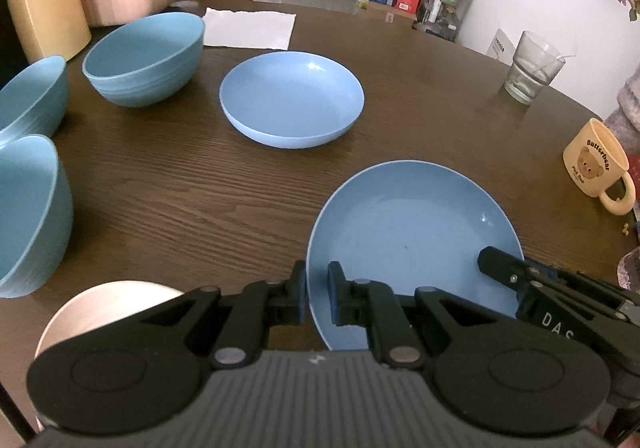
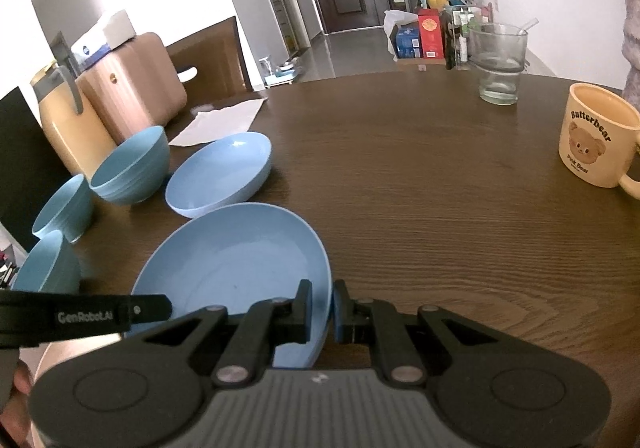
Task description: Organize plates and bowls
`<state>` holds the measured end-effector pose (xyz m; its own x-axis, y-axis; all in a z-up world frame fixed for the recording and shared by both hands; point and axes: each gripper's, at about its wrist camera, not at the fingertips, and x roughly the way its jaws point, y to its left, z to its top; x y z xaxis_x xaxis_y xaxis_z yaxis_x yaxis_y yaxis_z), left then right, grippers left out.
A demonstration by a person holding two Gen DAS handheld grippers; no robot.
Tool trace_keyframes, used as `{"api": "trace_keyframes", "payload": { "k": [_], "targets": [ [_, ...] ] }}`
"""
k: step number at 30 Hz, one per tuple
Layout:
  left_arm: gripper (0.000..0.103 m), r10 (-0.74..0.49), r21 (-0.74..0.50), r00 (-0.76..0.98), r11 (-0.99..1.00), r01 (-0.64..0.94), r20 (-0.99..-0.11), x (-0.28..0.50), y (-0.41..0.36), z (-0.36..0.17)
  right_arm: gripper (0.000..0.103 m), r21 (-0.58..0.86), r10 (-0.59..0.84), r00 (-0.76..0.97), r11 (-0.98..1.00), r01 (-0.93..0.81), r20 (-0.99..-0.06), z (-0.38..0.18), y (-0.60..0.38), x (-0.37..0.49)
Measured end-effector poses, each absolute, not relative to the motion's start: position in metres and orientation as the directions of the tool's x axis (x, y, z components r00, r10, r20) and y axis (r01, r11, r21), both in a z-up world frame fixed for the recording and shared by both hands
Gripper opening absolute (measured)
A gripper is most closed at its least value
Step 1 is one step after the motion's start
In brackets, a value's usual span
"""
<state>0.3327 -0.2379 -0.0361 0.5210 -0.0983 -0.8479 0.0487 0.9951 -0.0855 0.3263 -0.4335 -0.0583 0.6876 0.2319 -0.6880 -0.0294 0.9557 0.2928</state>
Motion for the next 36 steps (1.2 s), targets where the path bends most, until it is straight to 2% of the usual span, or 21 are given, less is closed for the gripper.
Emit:
{"api": "trace_keyframes", "payload": {
  "k": [36],
  "targets": [
    [0.012,-0.084,-0.121,0.589,0.992,-0.023,-0.803,0.26,-0.154,0.005,0.01,0.248,0.262,0.715,0.96,-0.127,-0.648,-0.011,-0.349,0.263]
  ]
}}
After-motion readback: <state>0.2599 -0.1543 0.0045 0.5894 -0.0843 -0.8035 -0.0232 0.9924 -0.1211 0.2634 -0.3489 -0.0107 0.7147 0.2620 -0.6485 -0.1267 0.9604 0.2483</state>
